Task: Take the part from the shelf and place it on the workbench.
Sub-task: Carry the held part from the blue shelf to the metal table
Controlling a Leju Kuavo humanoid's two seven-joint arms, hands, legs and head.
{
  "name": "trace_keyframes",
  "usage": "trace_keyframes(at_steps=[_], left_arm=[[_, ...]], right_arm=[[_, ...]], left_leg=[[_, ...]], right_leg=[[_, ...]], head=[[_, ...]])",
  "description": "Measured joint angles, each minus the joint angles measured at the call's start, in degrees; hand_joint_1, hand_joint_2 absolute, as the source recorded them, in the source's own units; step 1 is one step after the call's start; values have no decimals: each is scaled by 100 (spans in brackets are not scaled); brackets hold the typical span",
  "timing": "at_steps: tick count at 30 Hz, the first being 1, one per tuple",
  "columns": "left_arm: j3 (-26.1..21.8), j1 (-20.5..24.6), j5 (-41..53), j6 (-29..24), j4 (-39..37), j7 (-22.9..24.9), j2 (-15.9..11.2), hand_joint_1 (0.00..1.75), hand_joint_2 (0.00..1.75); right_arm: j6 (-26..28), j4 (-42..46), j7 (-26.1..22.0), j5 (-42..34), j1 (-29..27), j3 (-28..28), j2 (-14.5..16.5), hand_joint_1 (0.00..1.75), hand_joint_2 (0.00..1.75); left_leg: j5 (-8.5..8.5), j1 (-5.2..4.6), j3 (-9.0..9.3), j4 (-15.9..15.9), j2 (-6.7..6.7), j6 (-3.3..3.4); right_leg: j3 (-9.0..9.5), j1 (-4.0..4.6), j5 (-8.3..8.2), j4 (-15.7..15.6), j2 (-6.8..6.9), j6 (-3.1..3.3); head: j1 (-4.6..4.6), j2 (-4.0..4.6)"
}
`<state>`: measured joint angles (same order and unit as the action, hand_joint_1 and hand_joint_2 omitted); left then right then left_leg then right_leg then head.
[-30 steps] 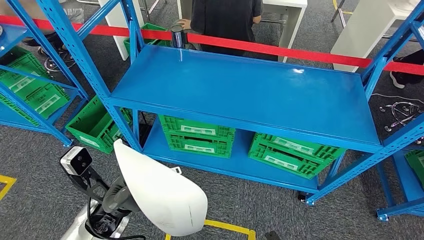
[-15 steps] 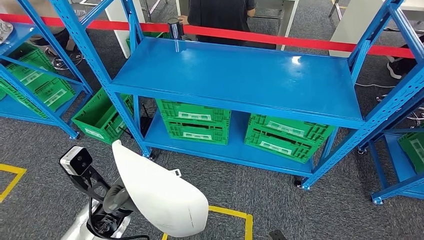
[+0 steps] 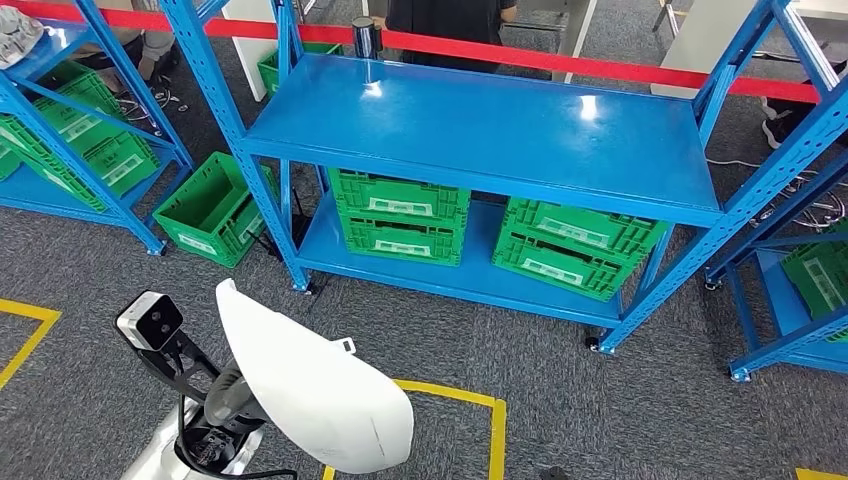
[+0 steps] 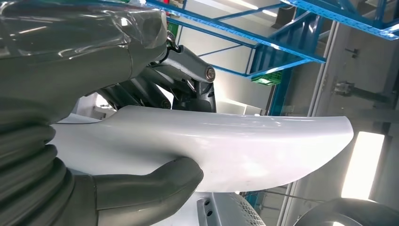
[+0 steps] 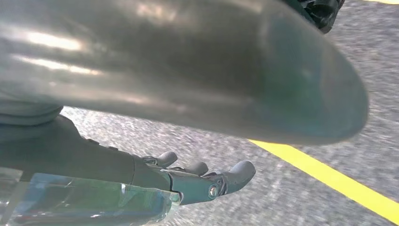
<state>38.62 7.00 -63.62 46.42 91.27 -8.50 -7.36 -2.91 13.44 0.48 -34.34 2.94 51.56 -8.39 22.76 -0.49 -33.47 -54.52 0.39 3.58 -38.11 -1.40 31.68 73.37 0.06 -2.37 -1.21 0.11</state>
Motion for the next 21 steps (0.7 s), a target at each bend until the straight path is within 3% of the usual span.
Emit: trace_keyframes(at_steps=[2, 4, 5, 6, 8, 9, 10, 12, 13, 14, 15, 16, 17, 19, 20, 21], left_arm=[[0, 0, 0, 0, -2, 0, -1, 175, 175], [0, 1, 0, 1, -2, -3, -1, 175, 175], [2, 0, 0, 4, -2, -8, -1, 175, 175], [4, 0, -1, 8, -2, -15, -1, 175, 175], [8, -10, 13, 24, -4, -42, -10, 175, 175], [6, -19, 36, 38, -5, -62, -19, 175, 175], [2, -31, 68, 61, -6, -90, -28, 175, 175], [-9, -68, 152, 124, -6, -161, -48, 175, 175], [-13, -92, 193, 154, -6, -195, -55, 175, 175], [-15, -115, 227, 176, -6, -220, -60, 175, 175], [-14, -131, 250, 188, -6, -234, -61, 175, 175], [-11, -137, 256, 193, -7, -237, -61, 175, 175], [-7, -131, 249, 194, -7, -232, -60, 175, 175], [5, -91, 197, 203, -10, -211, -55, 175, 175], [13, -63, 161, 209, -15, -198, -52, 175, 175], [25, -32, 117, 213, -24, -178, -50, 175, 175]], right_arm=[[1, 1, 0, 1, 2, 0, -13, 0, 0], [3, 4, -2, 1, 12, -1, -25, 0, 0], [5, 5, -3, 1, 14, -2, -28, 0, 0], [8, 7, -4, 1, 7, -2, -32, 0, 0], [11, 7, -2, 15, -12, -2, -32, 0, 0], [10, 8, 3, 34, -19, 0, -32, 0, 0], [7, 10, 9, 62, -22, 4, -32, 0, 0], [-1, 19, 26, 127, -22, 17, -35, 0, 0], [-2, 25, 35, 149, -23, 26, -36, 0, 0], [1, 31, 40, 161, -25, 32, -35, 0, 0], [9, 36, 44, 163, -25, 35, -35, 0, 0], [24, 42, 43, 155, -24, 37, -34, 0, 0], [38, 49, 37, 140, -21, 36, -33, 0, 0], [59, 71, 16, 90, -17, 30, -19, 0, 0], [59, 79, 6, 61, -14, 22, -17, 0, 0], [58, 86, 0, 36, -15, 14, -17, 0, 0]], left_leg=[[-101, 6, -216, -100, 1, -43], [-174, -6, -374, -222, 0, -103], [-211, -12, -417, -264, 2, -134], [-254, -13, -442, -282, 4, -163], [-256, 14, -484, -316, -6, -223], [-114, 30, -522, -402, -15, -260], [136, 48, -578, -590, -25, -301], [748, 76, -726, -1274, -31, -372], [920, 86, -784, -1646, -31, -391], [953, 93, -788, -1905, -31, -396], [865, 95, -705, -1973, -31, -386], [720, 93, -512, -1817, -34, -358], [601, 81, -209, -1448, -42, -306], [618, 44, 420, -560, -53, -187], [672, 16, 602, -270, -58, -140], [713, -10, 665, -138, -56, -109]], right_leg=[[504, -10, -222, -577, 1, -100], [1030, 8, -128, -1383, -9, -41], [1153, 24, -42, -1612, -16, 19], [1174, 45, -6, -1692, -21, 79], [1076, 31, -88, -1665, -8, 185], [1022, 20, -146, -1665, 4, 236], [952, 7, -213, -1668, 15, 280], [801, 17, -350, -1664, 22, 322], [717, 24, -420, -1660, 21, 324], [636, 32, -488, -1656, 21, 318], [555, 41, -556, -1652, 20, 307], [482, 53, -617, -1649, 20, 295], [427, 58, -675, -1648, 19, 286], [354, 71, -778, -1648, 17, 240], [337, 62, -825, -1655, 18, 205], [322, 50, -874, -1664, 19, 160]], head=[[1, 0], [-7, 0], [-12, 0], [-20, 0], [-22, 0], [-25, 0], [-26, 0], [-34, 0], [-36, 0], [-37, 0], [-37, 0], [-38, 0], [-38, 0], [-34, 0], [-34, 0], [-35, 0]])
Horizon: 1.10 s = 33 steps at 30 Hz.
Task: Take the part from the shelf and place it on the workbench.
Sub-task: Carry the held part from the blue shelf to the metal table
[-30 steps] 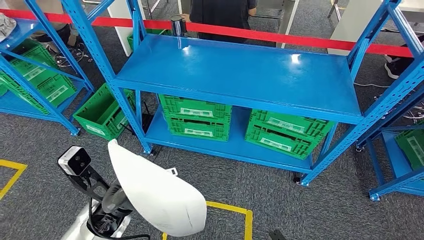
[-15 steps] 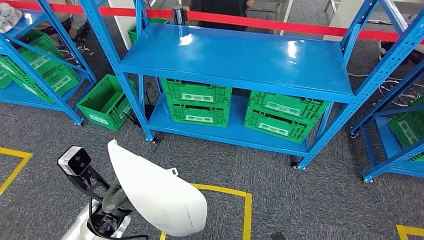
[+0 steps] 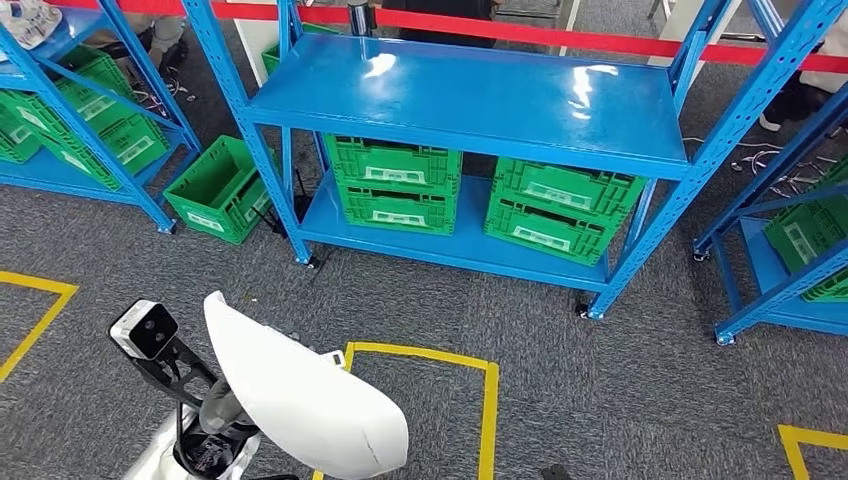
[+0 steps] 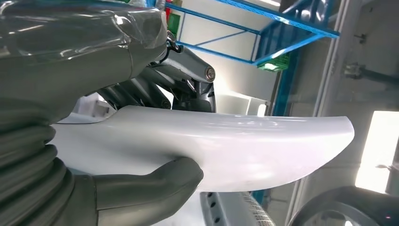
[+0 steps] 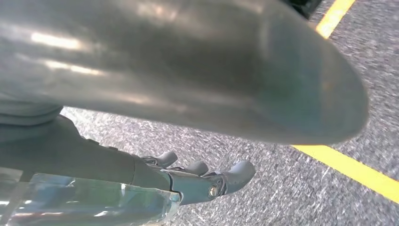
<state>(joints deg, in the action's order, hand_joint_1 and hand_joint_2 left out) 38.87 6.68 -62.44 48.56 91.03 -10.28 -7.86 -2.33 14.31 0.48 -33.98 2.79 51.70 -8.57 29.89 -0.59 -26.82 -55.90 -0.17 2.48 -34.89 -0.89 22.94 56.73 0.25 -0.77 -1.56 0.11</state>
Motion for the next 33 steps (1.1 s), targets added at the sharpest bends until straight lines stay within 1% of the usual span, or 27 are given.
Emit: trace_keyframes(at_steps=[2, 3, 4, 6, 7, 8, 9, 10, 11, 12, 13, 14, 15, 17, 18, 19, 20, 22, 23, 24, 25, 26, 27, 29, 30, 31, 33], left_arm=[[35, 76, -88, -14, -28, 53, 14, 175, 175], [61, 129, -128, -31, -47, 78, 29, 175, 175], [87, 183, -163, -56, -65, 95, 48, 175, 175], [128, 255, -207, -101, -103, 104, 78, 175, 175], [142, 266, -219, -119, -122, 104, 85, 175, 175], [152, 269, -225, -129, -141, 103, 89, 175, 175], [162, 270, -229, -136, -157, 100, 89, 175, 175], [169, 272, -225, -143, -168, 96, 89, 175, 175], [172, 274, -217, -148, -174, 92, 89, 175, 175], [175, 277, -205, -152, -175, 87, 89, 175, 175], [178, 282, -194, -156, -175, 83, 89, 175, 175], [183, 289, -185, -158, -175, 80, 89, 175, 175], [190, 295, -180, -159, -174, 75, 88, 175, 175], [205, 298, -178, -158, -175, 66, 83, 175, 175], [211, 295, -178, -160, -176, 64, 77, 175, 175], [214, 293, -177, -161, -178, 63, 70, 175, 175], [215, 292, -177, -162, -179, 63, 62, 175, 175], [217, 292, -177, -163, -179, 62, 53, 175, 175], [218, 291, -177, -163, -180, 62, 50, 175, 175], [220, 290, -177, -163, -180, 62, 48, 175, 175], [220, 290, -177, -163, -181, 62, 46, 175, 175], [220, 293, -177, -163, -180, 62, 45, 175, 175], [219, 299, -177, -163, -178, 62, 45, 175, 175], [217, 314, -178, -162, -171, 61, 47, 175, 175], [216, 321, -178, -162, -167, 60, 46, 175, 175], [216, 324, -177, -161, -165, 59, 45, 175, 175], [217, 332, -176, -161, -162, 58, 47, 175, 175]], right_arm=[[-14, -1, -3, -39, -8, -16, -15, 0, 0], [-27, -1, -3, -50, -15, -20, -20, 0, 0], [-43, -1, -3, -55, -18, -22, -24, 0, 0], [-75, 0, -2, -48, -12, -23, -32, 0, 0], [-90, 1, 2, -35, -5, -22, -39, 0, 0], [-102, 1, 8, -19, 2, -22, -47, 0, 0], [-112, 1, 16, -3, 12, -22, -55, 0, 0], [-115, 1, 26, 10, 25, -21, -66, 0, 0], [-116, 2, 37, 19, 43, -21, -74, 0, 0], [-116, 8, 50, 25, 67, -20, -81, 0, 0], [-116, 15, 62, 29, 92, -20, -90, 0, 0], [-116, 23, 73, 32, 113, -20, -95, 0, 0], [-116, 31, 80, 34, 128, -20, -99, 0, 0], [-116, 37, 86, 35, 126, -19, -99, 0, 0], [-116, 40, 88, 35, 120, -19, -97, 0, 0], [-116, 42, 90, 35, 116, -18, -97, 0, 0], [-116, 45, 91, 34, 117, -17, -97, 0, 0], [-116, 47, 92, 35, 125, -16, -101, 0, 0], [-116, 47, 92, 35, 125, -16, -101, 0, 0], [-116, 47, 92, 35, 125, -16, -101, 0, 0], [-116, 47, 92, 34, 124, -16, -101, 0, 0], [-116, 47, 92, 35, 125, -16, -100, 0, 0], [-117, 54, 92, 36, 126, -15, -87, 0, 0], [-119, 74, 90, 35, 129, -15, -57, 0, 0], [-120, 85, 90, 35, 131, -15, -47, 0, 0], [-121, 90, 89, 35, 132, -16, -52, 0, 0], [-121, 93, 90, 36, 121, -15, -65, 0, 0]], left_leg=[[-125, -23, -56, 88, 21, 65], [-217, -14, -94, 145, 33, 105], [-323, 1, -156, 199, 45, 136], [-497, 13, -318, 237, 54, 160], [-575, 10, -424, 230, 60, 152], [-649, 9, -530, 217, 67, 142], [-720, 12, -643, 195, 74, 128], [-785, 19, -762, 161, 78, 108], [-841, 27, -879, 110, 79, 81], [-886, 27, -997, 42, 79, 48], [-926, 26, -1099, -34, 81, 13], [-970, 23, -1171, -92, 83, -21], [-1019, 22, -1217, -124, 86, -50], [-1105, 45, -1254, -130, 84, -105], [-1034, 59, -1281, -171, 76, -135], [-835, 73, -1327, -312, 68, -173], [-542, 87, -1394, -564, 60, -210], [62, 101, -1545, -1334, 52, -267], [191, 106, -1577, -1671, 49, -273], [187, 107, -1530, -1852, 45, -261], [83, 103, -1376, -1810, 42, -230], [-51, 91, -1110, -1544, 35, -173], [-119, 64, -776, -1122, 23, -85], [-61, 5, -198, -296, 9, 64], [-12, -29, -69, -78, 3, 112], [-18, -55, -30, 20, 5, 133], [-188, -63, -78, 130, 23, 191]], right_leg=[[-31, -15, -73, -26, -2, -70], [-84, -10, -5, 34, -6, -66], [-165, -1, 160, 188, -11, -40], [-383, -6, 678, 815, -16, 33], [-459, -12, 868, 1187, -17, 27], [-480, -20, 938, 1478, -17, -18], [-426, -28, 889, 1628, -17, -93], [-284, -42, 754, 1588, -16, -184], [-57, -61, 619, 1363, -15, -259], [244, -73, 591, 984, -16, -296], [533, -70, 659, 557, -22, -274], [727, -59, 765, 231, -27, -226], [829, -36, 869, 29, -32, -161], [777, -25, 853, -6, -22, -41], [736, -31, 802, 3, -10, 13], [683, -43, 738, 1, 2, 64], [624, -53, 667, 2, 11, 99], [482, -33, 526, 13, 13, 126], [405, -21, 461, 21, 13, 124], [320, -6, 399, 28, 12, 120], [240, 14, 340, 34, 11, 117], [171, 32, 284, 36, 8, 117], [118, 39, 230, 37, 4, 115], [57, 49, 131, 30, -1, 76], [40, 28, 83, 21, -1, 34], [26, 16, 32, 5, -1, -15], [-25, -7, 3, -2, -3, -71]], head=[[-2, 0], [3, 0], [15, 0], [35, 0], [41, 0], [42, 0], [42, 0], [43, 0], [43, 0], [44, 0], [42, 0], [40, 0], [37, 0], [33, 0], [29, 0], [26, 0], [22, 0], [13, 0], [11, 0], [10, 0], [10, 0], [10, 0], [11, 0], [19, 0], [20, 0], [15, 0], [7, 0]])
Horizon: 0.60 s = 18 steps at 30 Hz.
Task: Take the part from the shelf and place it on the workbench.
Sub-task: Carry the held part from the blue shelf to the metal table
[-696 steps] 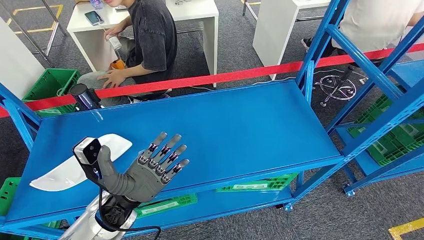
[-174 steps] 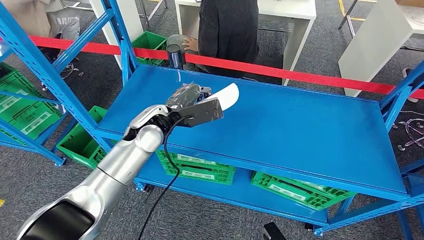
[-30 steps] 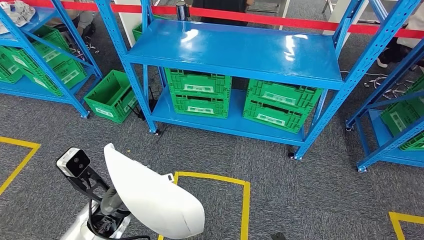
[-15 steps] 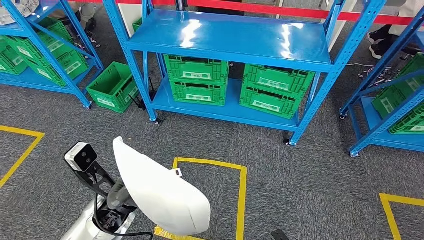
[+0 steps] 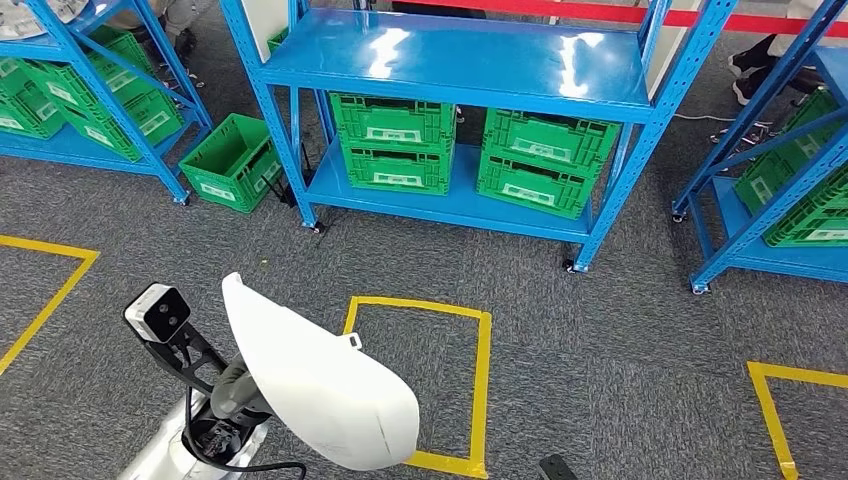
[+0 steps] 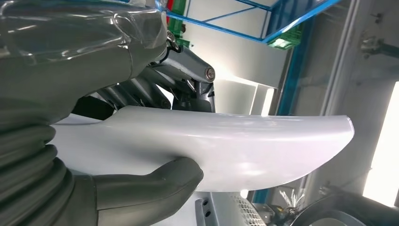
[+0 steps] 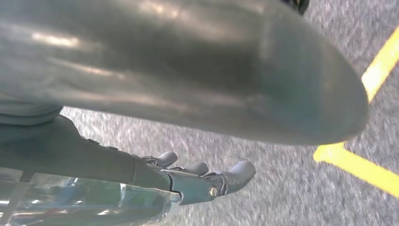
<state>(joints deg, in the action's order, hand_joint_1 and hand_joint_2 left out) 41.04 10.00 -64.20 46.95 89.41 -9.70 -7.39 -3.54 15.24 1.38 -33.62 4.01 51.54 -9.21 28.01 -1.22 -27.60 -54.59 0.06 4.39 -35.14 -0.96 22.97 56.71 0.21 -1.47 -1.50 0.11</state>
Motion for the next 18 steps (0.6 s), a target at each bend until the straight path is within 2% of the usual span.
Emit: trace_keyframes(at_steps=[1, 2, 3, 4, 5, 6, 7, 8, 9, 10, 11, 12, 13, 15, 16, 17, 18], left_arm=[[1, 7, 0, 1, 1, 0, 4, 175, 175], [2, 10, -1, 1, 1, 0, 10, 175, 175], [5, 11, 0, 0, 0, 1, 13, 175, 175], [7, 7, 1, -1, -2, 1, 15, 175, 175], [9, 1, 2, -2, -4, 1, 16, 175, 175], [11, -2, 3, -2, -6, 2, 16, 175, 175], [13, -2, 3, -2, -9, 2, 16, 175, 175], [13, -3, 3, -2, -10, 2, 16, 175, 175], [14, -3, 3, -2, -11, 2, 16, 175, 175], [13, -2, 3, -2, -11, 1, 16, 175, 175], [12, -3, 3, -2, -11, 1, 16, 175, 175], [12, -4, 3, -2, -10, 1, 16, 175, 175], [12, -5, 2, -2, -10, 1, 15, 175, 175], [16, -11, 0, -2, -11, 0, 9, 175, 175], [17, -14, 1, -2, -11, 0, 6, 175, 175], [18, -17, 1, -2, -12, 0, 2, 175, 175], [19, -18, 1, -2, -12, 0, 0, 175, 175]], right_arm=[[0, 1, 0, 0, -6, 1, -1, 0, 0], [0, 1, 0, 1, -10, 2, -1, 0, 0], [0, 2, 0, 0, -10, 3, -8, 0, 0], [0, 2, 0, 0, -9, 4, -16, 0, 0], [0, 2, 0, 0, -10, 4, -25, 0, 0], [0, 2, -1, 0, -11, 4, -36, 0, 0], [0, 2, -1, 1, -11, 4, -42, 0, 0], [0, 2, -1, 1, -9, 4, -49, 0, 0], [0, 2, -1, 1, -2, 4, -53, 0, 0], [0, 3, -1, 1, 6, 3, -55, 0, 0], [0, 4, 0, 1, 14, 2, -57, 0, 0], [0, 5, -2, 0, 18, 1, -56, 0, 0], [0, 6, -1, 0, 16, 1, -56, 0, 0], [0, 6, 0, -1, 3, 2, -49, 0, 0], [0, 6, 2, 0, 2, 3, -46, 0, 0], [0, 6, 2, 0, 3, 4, -44, 0, 0], [0, 6, 2, -1, 7, 4, -45, 0, 0]], left_leg=[[-101, 12, -42, 68, 14, 26], [-203, 34, -106, 123, 27, 33], [-285, 38, -187, 138, 35, 22], [-357, 38, -288, 133, 35, 13], [-423, 39, -388, 120, 38, -8], [-487, 40, -493, 97, 42, -23], [-545, 47, -603, 60, 45, -44], [-593, 58, -716, 7, 48, -70], [-632, 66, -829, -64, 49, -101], [-664, 67, -937, -144, 50, -136], [-702, 64, -1019, -210, 51, -168], [-741, 58, -1076, -259, 51, -192], [-788, 58, -1110, -281, 51, -212], [-809, 77, -1162, -310, 41, -255], [-681, 91, -1205, -396, 32, -291], [-445, 106, -1268, -594, 23, -333], [-132, 123, -1344, -912, 17, -374]], right_leg=[[-65, 6, 109, 99, -5, 16], [-156, 9, 304, 302, -9, 48], [-273, -1, 570, 627, -13, 82], [-376, -13, 805, 1003, -15, 90], [-436, -25, 944, 1346, -14, 59], [-432, -35, 962, 1574, -14, -6], [-330, -45, 864, 1614, -14, -93], [-136, -58, 715, 1451, -13, -177], [130, -76, 631, 1103, -14, -234], [428, -71, 649, 672, -19, -244], [645, -63, 720, 327, -23, -207], [767, -48, 817, 93, -30, -161], [799, -23, 859, 7, -35, -109], [708, -38, 797, 24, -27, -10], [665, -47, 744, 30, -16, 53], [611, -59, 682, 29, -6, 108], [552, -53, 620, 32, 2, 144]], head=[[3, 0], [16, 0], [24, 0], [32, 0], [37, 0], [36, 0], [37, 0], [37, 0], [37, 0], [40, 0], [35, 0], [33, 0], [27, 0], [23, 0], [15, 0], [7, 0], [-2, 0]])
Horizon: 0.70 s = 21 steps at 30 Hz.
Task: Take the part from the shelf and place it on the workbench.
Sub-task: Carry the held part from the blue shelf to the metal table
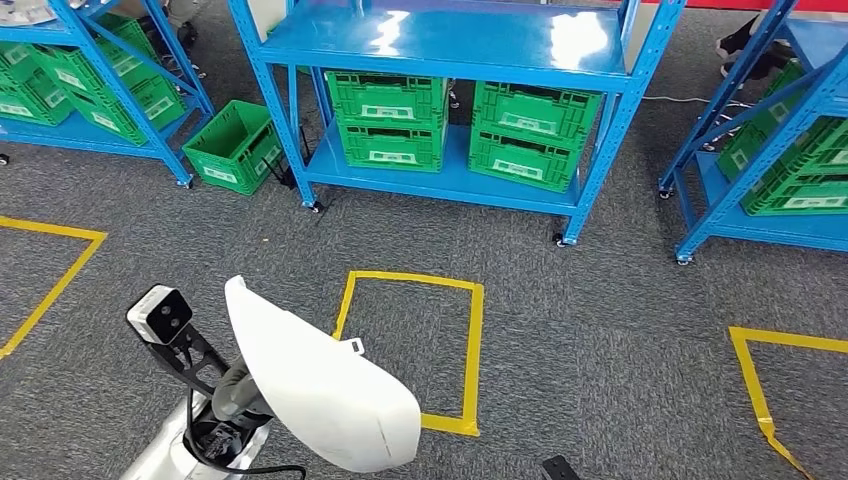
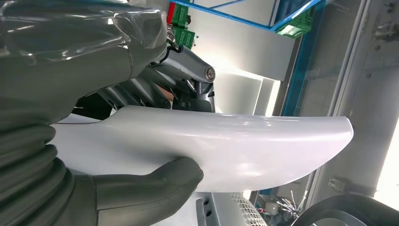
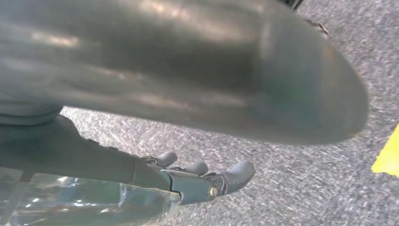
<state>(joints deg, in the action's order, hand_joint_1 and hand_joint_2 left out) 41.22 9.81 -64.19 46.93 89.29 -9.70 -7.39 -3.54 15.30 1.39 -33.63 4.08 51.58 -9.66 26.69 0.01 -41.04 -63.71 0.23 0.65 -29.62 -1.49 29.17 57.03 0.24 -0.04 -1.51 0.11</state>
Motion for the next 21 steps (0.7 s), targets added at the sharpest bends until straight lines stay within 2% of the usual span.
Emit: trace_keyframes(at_steps=[1, 2, 3, 4, 5, 6, 8, 9, 10, 12, 13, 14, 16, 17, 18, 19, 20, 21], left_arm=[[1, -1, 1, 0, -1, 0, -1, 175, 175], [3, -2, 0, 0, -2, 0, -2, 175, 175], [5, -3, 0, 0, -3, 0, -2, 175, 175], [8, -3, 0, 0, -4, 0, -3, 175, 175], [9, -3, 0, 0, -4, 0, -3, 175, 175], [8, 0, 0, 0, -4, 0, -4, 175, 175], [5, 8, -1, 1, -1, 0, -3, 175, 175], [4, 13, -2, 2, 1, 0, -3, 175, 175], [2, 17, -2, 3, 2, 0, -4, 175, 175], [2, 22, -2, 5, 5, 0, -4, 175, 175], [3, 26, -2, 4, 7, 0, -2, 175, 175], [5, 29, -2, 4, 8, 0, 3, 175, 175], [9, 30, -1, 2, 8, 0, 8, 175, 175], [11, 27, 0, 1, 7, 0, 8, 175, 175], [14, 24, 1, 0, 5, 0, 7, 175, 175], [16, 23, 2, 0, 3, 0, 7, 175, 175], [17, 22, 2, 0, 1, 0, 7, 175, 175], [17, 22, 2, 0, -1, 0, 7, 175, 175]], right_arm=[[0, 0, 1, 1, 0, 0, -3, 0, 0], [0, 0, 1, 1, -1, 0, -3, 0, 0], [0, 0, 1, 1, -2, 0, -4, 0, 0], [0, 0, 1, 1, -2, 0, -5, 0, 0], [0, 0, 1, 1, -2, 0, -5, 0, 0], [0, 1, 1, 1, -2, 0, -4, 0, 0], [0, 8, -1, 1, -1, -1, 28, 0, 0], [0, 13, -2, 1, 2, -1, 48, 0, 0], [0, 16, -3, 1, 4, -2, 57, 0, 0], [0, 17, -3, 1, -5, -1, 57, 0, 0], [0, 17, -3, 1, -11, 1, 53, 0, 0], [0, 17, -3, 1, -14, 3, 54, 0, 0], [0, 17, -3, 1, -12, 4, 37, 0, 0], [0, 17, -3, 1, -14, 4, 26, 0, 0], [0, 17, -2, 1, -18, 5, 17, 0, 0], [0, 17, -2, 1, -21, 5, 9, 0, 0], [0, 17, -2, 1, -21, 6, 4, 0, 0], [0, 17, -2, 1, -16, 6, -3, 0, 0]], left_leg=[[300, 15, -80, -399, -2, -31], [500, 28, -137, -784, -2, -49], [573, 35, -137, -1044, -1, -51], [529, 37, -46, -1108, -3, -37], [406, 33, 163, -931, -6, -3], [276, 19, 471, -554, -16, 57], [224, -28, 1072, 316, -40, 216], [259, -63, 1239, 599, -49, 274], [296, -96, 1297, 736, -53, 312], [191, -125, 1301, 885, -39, 352], [103, -117, 1298, 973, -26, 379], [16, -101, 1284, 1058, -10, 398], [-105, -87, 1199, 1116, 7, 405], [-137, -89, 1134, 1092, 13, 395], [-164, -90, 1067, 1058, 17, 384], [-185, -88, 997, 1015, 18, 371], [-201, -83, 925, 963, 18, 357], [-211, -77, 852, 897, 17, 345]], right_leg=[[-72, 8, -62, 4, 3, 17], [-147, 18, -119, 8, 5, 19], [-218, 30, -174, 12, 7, 17], [-285, 41, -224, 15, 7, 11], [-342, 56, -271, 15, 4, 3], [-384, 67, -313, 15, -2, -4], [-444, 67, -393, 11, -8, -45], [-468, 49, -436, 6, -6, -86], [-494, 27, -479, -3, -4, -138], [-535, 6, -547, -40, -3, -220], [-583, 12, -499, 0, -6, -223], [-658, 23, -382, 133, -9, -209], [-905, 23, 31, 772, -16, -170], [-1015, 16, 206, 1161, -17, -181], [-1072, 10, 303, 1454, -17, -216], [-1028, 3, 301, 1546, -17, -274], [-872, -7, 220, 1404, -16, -341], [-612, -20, 107, 1048, -15, -400]], head=[[-9, 0], [-10, 0], [-10, 0], [-10, 0], [-11, 0], [-11, 0], [2, 0], [7, 0], [9, 0], [2, 0], [5, 0], [12, 0], [24, 0], [25, 0], [26, 0], [26, 0], [27, 0], [28, 0]])
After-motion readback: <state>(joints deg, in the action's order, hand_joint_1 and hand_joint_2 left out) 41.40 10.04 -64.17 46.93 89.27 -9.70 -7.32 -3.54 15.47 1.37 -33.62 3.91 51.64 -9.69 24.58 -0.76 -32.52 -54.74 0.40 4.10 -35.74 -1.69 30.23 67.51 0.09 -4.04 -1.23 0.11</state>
